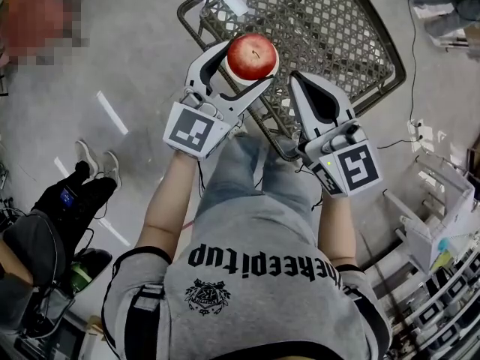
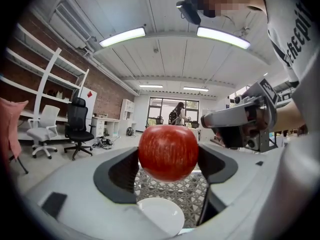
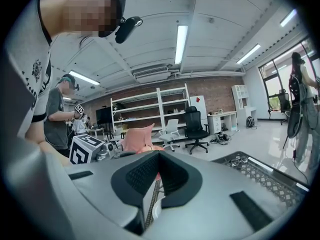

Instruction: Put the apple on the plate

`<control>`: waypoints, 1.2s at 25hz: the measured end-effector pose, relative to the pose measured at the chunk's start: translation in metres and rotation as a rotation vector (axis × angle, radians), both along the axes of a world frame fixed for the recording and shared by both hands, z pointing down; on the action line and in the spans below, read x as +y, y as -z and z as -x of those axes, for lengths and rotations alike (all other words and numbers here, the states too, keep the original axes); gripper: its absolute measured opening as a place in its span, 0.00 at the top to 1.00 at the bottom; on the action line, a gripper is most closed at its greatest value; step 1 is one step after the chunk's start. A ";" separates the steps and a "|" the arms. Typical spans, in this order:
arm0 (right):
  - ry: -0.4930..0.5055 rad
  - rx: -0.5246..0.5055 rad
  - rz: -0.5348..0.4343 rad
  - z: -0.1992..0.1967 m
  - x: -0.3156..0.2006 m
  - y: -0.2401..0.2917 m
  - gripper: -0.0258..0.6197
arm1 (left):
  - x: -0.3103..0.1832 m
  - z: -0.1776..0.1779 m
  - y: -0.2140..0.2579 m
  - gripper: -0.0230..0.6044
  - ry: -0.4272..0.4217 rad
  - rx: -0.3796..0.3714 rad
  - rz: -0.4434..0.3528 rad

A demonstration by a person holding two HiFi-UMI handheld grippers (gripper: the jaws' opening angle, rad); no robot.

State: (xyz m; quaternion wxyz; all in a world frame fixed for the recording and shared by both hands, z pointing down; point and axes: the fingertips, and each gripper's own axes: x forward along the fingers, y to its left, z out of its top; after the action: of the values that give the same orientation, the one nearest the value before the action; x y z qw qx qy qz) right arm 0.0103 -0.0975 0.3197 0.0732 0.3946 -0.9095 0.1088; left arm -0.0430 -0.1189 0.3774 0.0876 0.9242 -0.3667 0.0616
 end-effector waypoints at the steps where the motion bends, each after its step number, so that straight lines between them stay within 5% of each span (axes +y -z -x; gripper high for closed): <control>1: 0.000 0.001 0.003 0.000 -0.001 -0.002 0.96 | -0.001 0.000 -0.004 0.32 0.002 0.000 0.006; 30: -0.014 0.029 0.065 -0.005 -0.014 -0.067 0.96 | -0.020 -0.006 -0.123 0.32 0.011 -0.048 0.089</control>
State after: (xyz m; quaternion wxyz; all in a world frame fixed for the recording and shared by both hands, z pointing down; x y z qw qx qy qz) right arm 0.0151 -0.1114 0.3864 0.0985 0.3999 -0.9015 0.1333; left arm -0.0374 -0.1392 0.5006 0.1201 0.9156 -0.3705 0.0996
